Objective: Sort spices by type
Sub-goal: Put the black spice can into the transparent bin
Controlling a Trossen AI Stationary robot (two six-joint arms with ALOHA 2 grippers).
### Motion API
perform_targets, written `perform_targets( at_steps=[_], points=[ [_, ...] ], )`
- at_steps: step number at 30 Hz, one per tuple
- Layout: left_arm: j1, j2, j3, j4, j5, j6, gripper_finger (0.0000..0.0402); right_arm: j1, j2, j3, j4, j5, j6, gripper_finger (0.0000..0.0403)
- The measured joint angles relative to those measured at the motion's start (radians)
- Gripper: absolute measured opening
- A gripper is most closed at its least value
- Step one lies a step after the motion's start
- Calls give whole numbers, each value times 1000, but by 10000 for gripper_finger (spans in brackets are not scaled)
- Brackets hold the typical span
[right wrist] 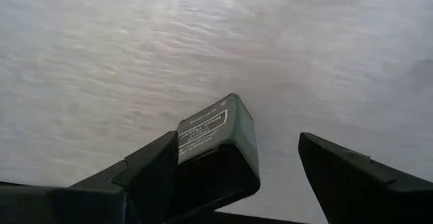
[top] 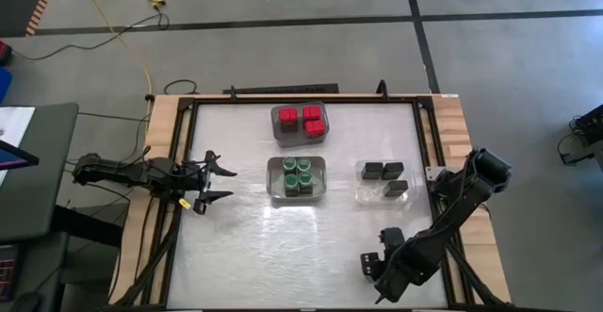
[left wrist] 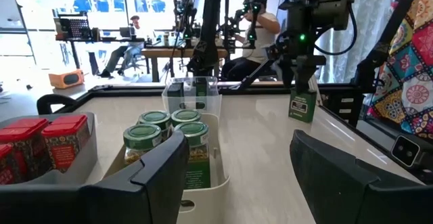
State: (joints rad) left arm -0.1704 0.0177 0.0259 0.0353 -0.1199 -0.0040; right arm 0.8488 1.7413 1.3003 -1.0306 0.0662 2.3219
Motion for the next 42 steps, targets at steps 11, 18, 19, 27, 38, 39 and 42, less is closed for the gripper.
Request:
perform_targets(
  at_steps=[11, 18, 19, 27, 38, 39, 42],
  points=[
    [0, 0, 0, 0, 0, 0, 247, -7, -2, 0, 6, 2, -96, 329],
    [0, 0, 0, 0, 0, 0, 247, -17, -2, 0, 21, 11, -153, 329],
    [0, 0, 0, 0, 0, 0, 247, -19, -2, 0, 35, 11, -164, 329],
    [0, 0, 0, 0, 0, 0, 247, -20, -2, 0, 51, -18, -169, 329],
    [0, 0, 0, 0, 0, 0, 247, -12, -2, 0, 27, -72, -211, 329],
    [0, 0, 0, 0, 0, 0, 247, -12, -2, 0, 17, -72, -216, 329],
    [0, 0, 0, 0, 0, 0, 247, -11, -2, 0, 3, -72, -262, 329]
  ],
)
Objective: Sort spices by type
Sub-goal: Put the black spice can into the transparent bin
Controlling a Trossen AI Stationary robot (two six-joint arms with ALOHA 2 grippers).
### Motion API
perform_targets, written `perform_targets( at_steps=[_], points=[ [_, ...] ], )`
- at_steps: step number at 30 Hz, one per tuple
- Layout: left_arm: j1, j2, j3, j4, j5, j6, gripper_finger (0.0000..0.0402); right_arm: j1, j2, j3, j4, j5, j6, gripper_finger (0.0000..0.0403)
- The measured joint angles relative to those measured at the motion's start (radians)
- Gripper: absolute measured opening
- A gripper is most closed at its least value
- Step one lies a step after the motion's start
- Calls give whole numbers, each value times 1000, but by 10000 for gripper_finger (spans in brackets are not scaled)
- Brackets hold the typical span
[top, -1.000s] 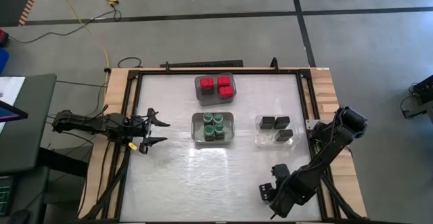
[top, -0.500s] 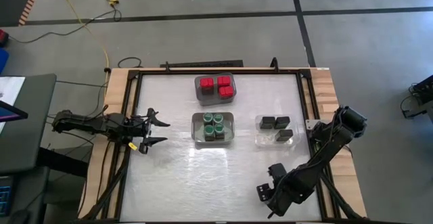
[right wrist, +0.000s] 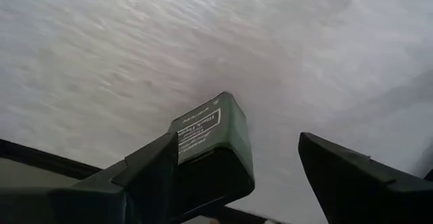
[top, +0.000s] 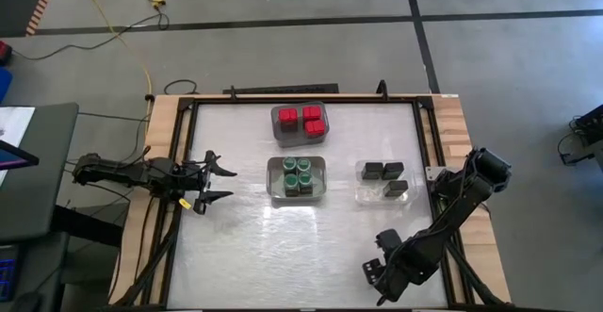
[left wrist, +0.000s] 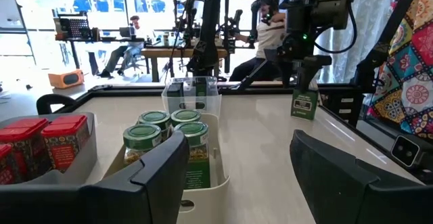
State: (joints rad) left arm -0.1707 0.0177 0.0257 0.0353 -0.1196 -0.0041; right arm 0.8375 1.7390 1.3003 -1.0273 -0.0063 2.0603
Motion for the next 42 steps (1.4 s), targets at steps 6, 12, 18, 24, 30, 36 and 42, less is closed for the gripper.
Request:
perform_targets(
  at_steps=[6, 12, 18, 24, 30, 36, 42],
  points=[
    [0, 0, 0, 0, 0, 0, 247, 0, 0, 0, -10, -1, -22, 329],
    [0, 0, 0, 0, 0, 0, 247, 0, 0, 0, -25, -70, 90, 329],
    [0, 0, 0, 0, 0, 0, 247, 9, 0, 0, -27, -130, 207, 329],
    [0, 0, 0, 0, 0, 0, 247, 9, 0, 0, -83, -123, 159, 329],
    [0, 0, 0, 0, 0, 0, 247, 9, -16, -1, -144, -40, 7, 329],
    [0, 0, 0, 0, 0, 0, 247, 21, -97, -1, -105, 44, -212, 329],
    [0, 0, 0, 0, 0, 0, 247, 73, -170, 0, 16, 49, -573, 327]
  ],
)
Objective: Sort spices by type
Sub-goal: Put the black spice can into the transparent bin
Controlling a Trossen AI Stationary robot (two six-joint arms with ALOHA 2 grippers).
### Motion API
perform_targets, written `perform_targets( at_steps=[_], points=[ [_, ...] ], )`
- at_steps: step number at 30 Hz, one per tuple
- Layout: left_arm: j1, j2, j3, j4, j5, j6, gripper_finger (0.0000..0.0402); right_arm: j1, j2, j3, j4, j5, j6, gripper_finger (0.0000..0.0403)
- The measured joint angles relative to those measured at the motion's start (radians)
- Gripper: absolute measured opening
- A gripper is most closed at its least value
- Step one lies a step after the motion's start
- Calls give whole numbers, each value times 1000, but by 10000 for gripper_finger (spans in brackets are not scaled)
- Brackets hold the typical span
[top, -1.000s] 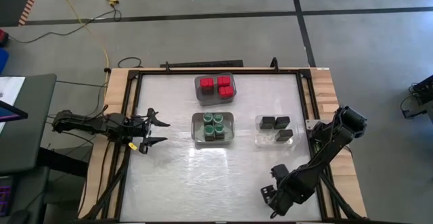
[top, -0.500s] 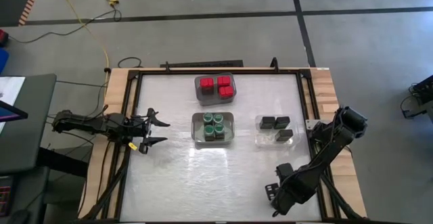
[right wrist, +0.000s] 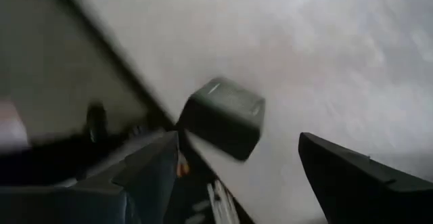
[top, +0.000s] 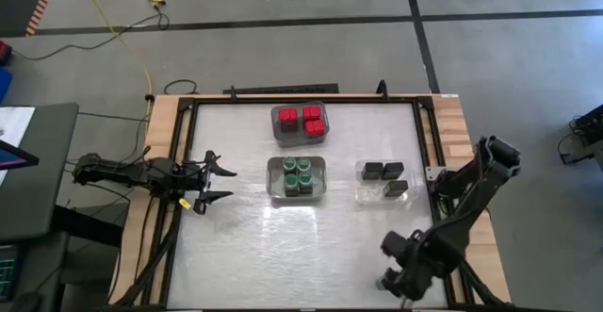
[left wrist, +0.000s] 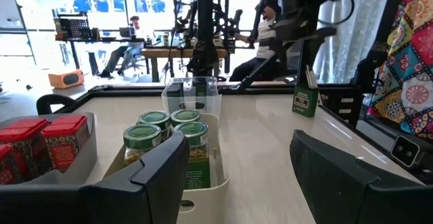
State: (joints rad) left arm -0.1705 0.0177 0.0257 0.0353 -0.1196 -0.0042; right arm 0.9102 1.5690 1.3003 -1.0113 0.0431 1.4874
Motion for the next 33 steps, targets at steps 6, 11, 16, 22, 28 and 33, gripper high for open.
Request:
perform_targets(
  at_steps=[6, 11, 16, 22, 28, 33],
  points=[
    [0, 0, 0, 0, 0, 0, 247, 60, 6, 0, 29, -21, -403, 320],
    [0, 0, 0, 0, 0, 0, 247, 81, 45, 0, 24, -20, -528, 318],
    [0, 0, 0, 0, 0, 0, 247, 84, 103, 0, 34, -20, -580, 317],
    [0, 0, 0, 0, 0, 0, 247, 84, 131, 5, 32, -13, -634, 317],
    [0, 0, 0, 0, 0, 0, 247, 84, 135, 5, -17, -7, -683, 317],
    [0, 0, 0, 0, 0, 0, 247, 75, 135, 5, -3, 14, -727, 317]
  ],
)
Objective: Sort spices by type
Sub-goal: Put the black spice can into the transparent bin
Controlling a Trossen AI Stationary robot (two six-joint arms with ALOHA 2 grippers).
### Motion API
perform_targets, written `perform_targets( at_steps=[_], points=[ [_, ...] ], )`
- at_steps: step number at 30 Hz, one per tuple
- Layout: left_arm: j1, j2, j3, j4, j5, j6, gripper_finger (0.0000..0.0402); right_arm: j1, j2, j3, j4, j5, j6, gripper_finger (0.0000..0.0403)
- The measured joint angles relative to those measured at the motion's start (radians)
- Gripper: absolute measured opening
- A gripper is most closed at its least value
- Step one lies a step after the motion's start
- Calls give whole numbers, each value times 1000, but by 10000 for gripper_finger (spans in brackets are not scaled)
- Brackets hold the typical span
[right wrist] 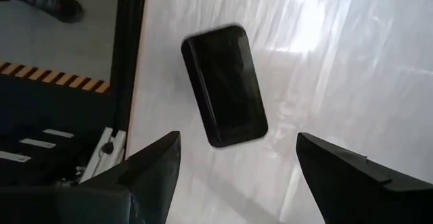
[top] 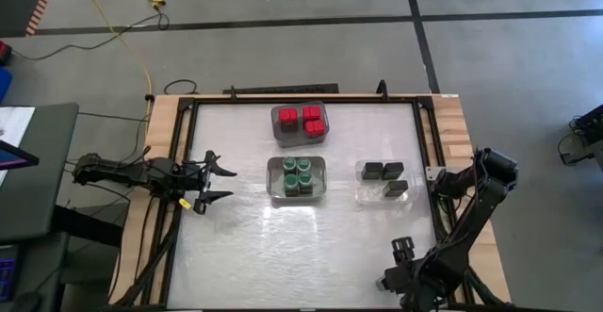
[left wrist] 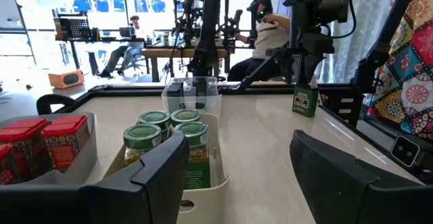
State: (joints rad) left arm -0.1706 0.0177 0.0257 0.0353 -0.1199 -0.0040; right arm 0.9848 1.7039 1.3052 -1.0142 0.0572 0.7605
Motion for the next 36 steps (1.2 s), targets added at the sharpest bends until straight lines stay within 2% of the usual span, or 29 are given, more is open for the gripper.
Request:
perform_targets(
  at_steps=[14, 18, 21, 24, 28, 33, 36],
  points=[
    [0, 0, 0, 0, 0, 0, 247, -17, 60, -1, 96, 5, -131, 311],
    [0, 0, 0, 0, 0, 0, 247, -19, 71, 4, 98, 1, -124, 274],
    [0, 0, 0, 0, 0, 0, 247, -28, 70, 4, 100, 0, -80, 216],
    [0, 0, 0, 0, 0, 0, 247, -40, 70, 4, 105, 0, -4, 144],
    [0, 0, 0, 0, 0, 0, 247, -74, 70, 4, 108, -7, 188, 144],
    [0, 0, 0, 0, 0, 0, 247, -156, 66, 6, 29, -3, 630, 144],
    [0, 0, 0, 0, 0, 0, 247, -192, 62, 5, 22, 43, 747, 144]
  ],
)
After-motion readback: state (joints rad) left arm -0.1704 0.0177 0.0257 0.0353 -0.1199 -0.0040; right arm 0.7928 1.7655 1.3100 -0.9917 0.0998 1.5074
